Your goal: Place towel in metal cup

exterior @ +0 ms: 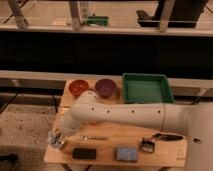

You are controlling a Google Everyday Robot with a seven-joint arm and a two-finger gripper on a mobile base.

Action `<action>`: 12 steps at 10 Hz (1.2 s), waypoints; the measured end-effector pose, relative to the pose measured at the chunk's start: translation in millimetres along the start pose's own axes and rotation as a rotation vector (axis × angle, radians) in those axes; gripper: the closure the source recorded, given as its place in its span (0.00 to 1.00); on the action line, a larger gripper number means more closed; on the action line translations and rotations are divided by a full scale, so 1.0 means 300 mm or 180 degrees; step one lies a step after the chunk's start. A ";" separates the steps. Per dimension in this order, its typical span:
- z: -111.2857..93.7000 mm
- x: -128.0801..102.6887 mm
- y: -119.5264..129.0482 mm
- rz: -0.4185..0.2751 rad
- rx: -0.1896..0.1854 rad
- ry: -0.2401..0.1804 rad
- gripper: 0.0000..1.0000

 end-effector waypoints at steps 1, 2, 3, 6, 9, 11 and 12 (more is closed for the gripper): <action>0.011 0.008 -0.002 0.0018 0.0010 -0.0014 1.00; 0.020 0.010 -0.004 0.0022 0.0016 -0.0026 1.00; 0.028 0.009 -0.007 0.0018 0.0023 -0.0039 1.00; 0.037 0.021 0.000 0.0029 0.0058 -0.0063 1.00; 0.047 0.015 0.000 -0.0001 0.0065 -0.0092 1.00; 0.057 0.012 -0.003 -0.0019 0.0057 -0.0121 1.00; 0.061 0.012 -0.006 -0.0029 0.0053 -0.0133 1.00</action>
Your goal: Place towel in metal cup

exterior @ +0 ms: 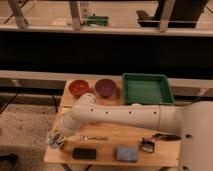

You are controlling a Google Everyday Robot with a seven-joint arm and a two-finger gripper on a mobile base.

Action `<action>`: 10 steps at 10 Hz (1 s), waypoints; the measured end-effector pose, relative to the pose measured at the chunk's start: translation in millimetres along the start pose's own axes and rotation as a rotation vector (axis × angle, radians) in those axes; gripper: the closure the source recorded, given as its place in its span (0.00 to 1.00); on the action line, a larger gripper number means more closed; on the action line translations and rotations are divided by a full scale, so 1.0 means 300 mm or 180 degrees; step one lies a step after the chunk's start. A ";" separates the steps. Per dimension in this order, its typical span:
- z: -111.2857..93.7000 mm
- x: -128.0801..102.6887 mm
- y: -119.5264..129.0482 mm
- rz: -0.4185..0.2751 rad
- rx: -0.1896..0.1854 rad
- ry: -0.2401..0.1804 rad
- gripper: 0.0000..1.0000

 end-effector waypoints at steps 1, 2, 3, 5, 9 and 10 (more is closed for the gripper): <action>0.005 0.001 -0.002 -0.0004 -0.0005 -0.0009 1.00; 0.010 0.005 -0.006 -0.0005 -0.0006 -0.0010 1.00; 0.012 0.008 -0.007 -0.0010 -0.0006 -0.0003 1.00; 0.010 0.014 -0.007 -0.0035 -0.0003 0.0009 0.97; 0.009 -0.008 -0.004 -0.0165 -0.0045 0.0071 0.58; 0.012 -0.011 -0.003 -0.0162 -0.0054 0.0080 0.48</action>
